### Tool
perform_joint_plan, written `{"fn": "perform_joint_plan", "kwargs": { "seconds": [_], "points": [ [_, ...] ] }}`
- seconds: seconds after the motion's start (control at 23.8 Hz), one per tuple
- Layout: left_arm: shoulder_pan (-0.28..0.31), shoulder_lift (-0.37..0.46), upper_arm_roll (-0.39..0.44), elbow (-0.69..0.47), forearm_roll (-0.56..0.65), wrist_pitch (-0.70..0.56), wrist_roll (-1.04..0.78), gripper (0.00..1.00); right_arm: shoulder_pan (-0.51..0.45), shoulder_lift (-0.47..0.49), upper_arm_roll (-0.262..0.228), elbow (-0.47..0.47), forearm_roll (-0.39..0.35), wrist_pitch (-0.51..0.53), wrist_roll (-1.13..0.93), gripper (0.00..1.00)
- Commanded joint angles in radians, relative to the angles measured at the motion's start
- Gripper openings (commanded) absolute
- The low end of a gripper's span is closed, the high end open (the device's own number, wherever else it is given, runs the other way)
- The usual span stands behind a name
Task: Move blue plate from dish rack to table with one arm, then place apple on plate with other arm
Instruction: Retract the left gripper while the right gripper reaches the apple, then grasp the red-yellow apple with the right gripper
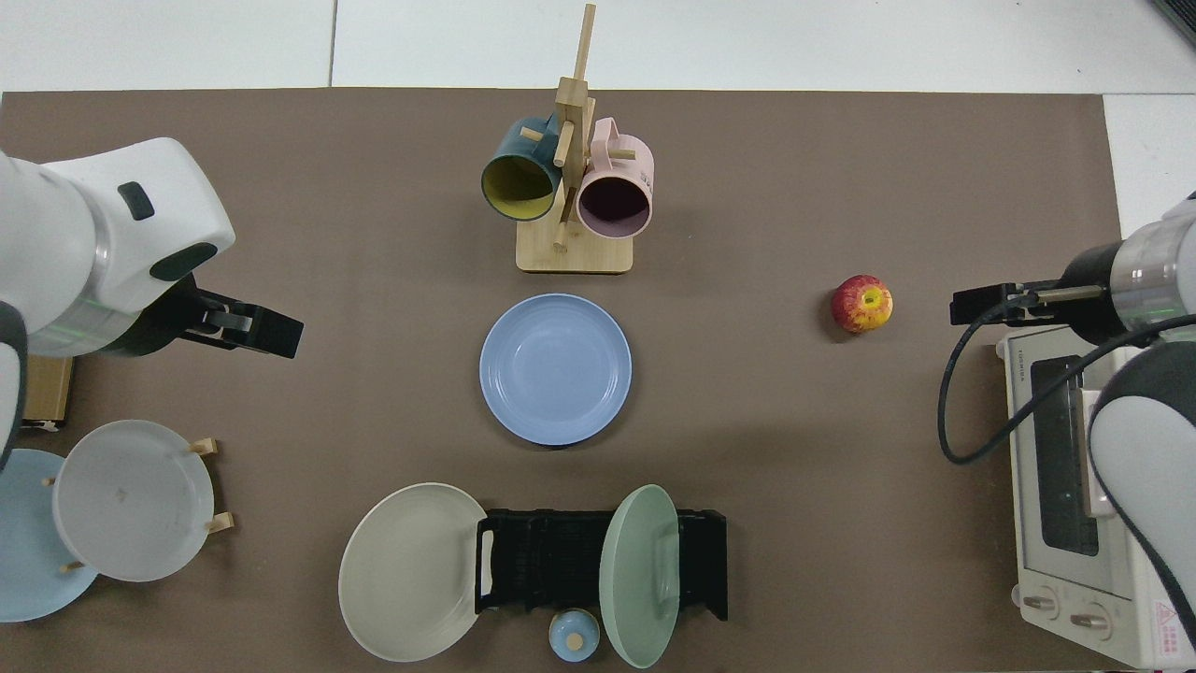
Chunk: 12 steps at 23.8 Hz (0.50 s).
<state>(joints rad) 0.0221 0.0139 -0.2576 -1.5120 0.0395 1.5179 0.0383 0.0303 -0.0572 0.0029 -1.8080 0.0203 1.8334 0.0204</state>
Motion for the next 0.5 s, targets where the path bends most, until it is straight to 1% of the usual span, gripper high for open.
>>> {"fn": "perform_joint_plan", "kwargs": {
  "seconds": [0.0,0.08,0.21,0.29,0.46],
  "points": [
    [0.004,-0.012,0.009,-0.022,0.007,-0.019,-0.011,1.0,-0.03,0.13,0.006,-0.013,0.02,0.119,-0.053,1.0],
    [0.004,-0.012,0.009,-0.02,0.005,-0.018,-0.023,1.0,-0.021,0.193,0.008,-0.014,0.02,0.194,-0.05,1.0],
    [0.004,-0.014,0.009,-0.022,-0.004,-0.028,-0.093,1.0,-0.015,0.269,0.008,-0.021,0.018,0.3,-0.054,1.0],
    [0.006,-0.014,0.009,-0.019,-0.026,-0.028,-0.129,1.0,-0.015,0.315,0.008,-0.025,0.015,0.351,-0.062,1.0],
    [0.01,-0.026,0.011,-0.017,-0.026,-0.042,-0.164,1.0,-0.015,0.394,0.008,-0.04,0.01,0.446,-0.077,1.0]
  ]
}}
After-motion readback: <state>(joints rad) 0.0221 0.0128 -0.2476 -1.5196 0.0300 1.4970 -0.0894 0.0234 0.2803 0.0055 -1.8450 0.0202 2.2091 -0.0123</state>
